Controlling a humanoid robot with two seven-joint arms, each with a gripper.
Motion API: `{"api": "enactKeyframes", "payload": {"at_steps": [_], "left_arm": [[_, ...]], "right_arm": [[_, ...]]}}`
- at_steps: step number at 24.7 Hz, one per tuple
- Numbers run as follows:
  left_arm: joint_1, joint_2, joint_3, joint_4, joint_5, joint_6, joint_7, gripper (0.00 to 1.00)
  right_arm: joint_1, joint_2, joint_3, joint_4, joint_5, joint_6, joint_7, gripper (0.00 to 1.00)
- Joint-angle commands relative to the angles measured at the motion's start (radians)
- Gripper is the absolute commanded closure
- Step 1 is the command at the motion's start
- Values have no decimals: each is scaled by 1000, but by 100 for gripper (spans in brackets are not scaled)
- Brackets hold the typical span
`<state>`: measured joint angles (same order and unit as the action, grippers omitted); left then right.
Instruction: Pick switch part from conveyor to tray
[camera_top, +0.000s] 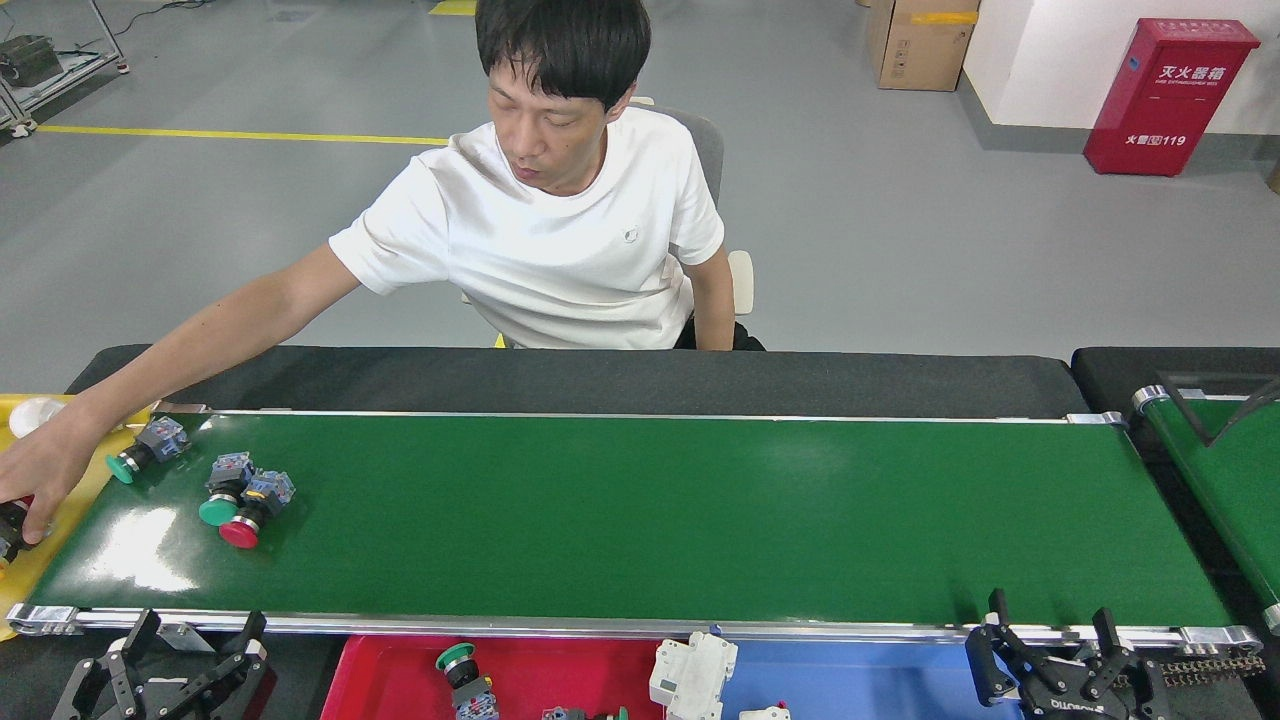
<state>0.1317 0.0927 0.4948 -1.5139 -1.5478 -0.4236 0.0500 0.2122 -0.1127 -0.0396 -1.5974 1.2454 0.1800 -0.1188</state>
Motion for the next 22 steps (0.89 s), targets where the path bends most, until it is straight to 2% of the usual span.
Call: {"api": "enactKeyframes", "payload": {"at_steps": [1,5,9,11,13,16,17,22], "left_arm": [[-44,24,-5,38,-21,42,1,0],[-179,61,-36,208,-51,82,1,0],[-288,154,-48,406,-49,118,11,0],[-377,200,-85,540,-49,141,22,0],[-458,255,-107,688,-49,155,62,0],[-561,305,-160,851,-49,158,105,0],[-578,317,-179,885,-49,163,111,3],[-610,338,-256,925,-35,141,116,44]], "right_arm": [[-10,-7,-5,-10,-1,-5,-7,1],[-11,-8,-6,-9,-1,-5,-7,1],[-11,-5,-6,2,-1,-5,-7,1],[-11,-5,-8,4,-3,-5,-7,1],[-8,-7,-17,4,-20,-5,-7,1],[-10,-10,-29,14,-44,-5,-7,1],[-10,-13,-31,22,-49,-5,-7,1],[-8,-19,-43,31,-50,-5,-9,1]]}}
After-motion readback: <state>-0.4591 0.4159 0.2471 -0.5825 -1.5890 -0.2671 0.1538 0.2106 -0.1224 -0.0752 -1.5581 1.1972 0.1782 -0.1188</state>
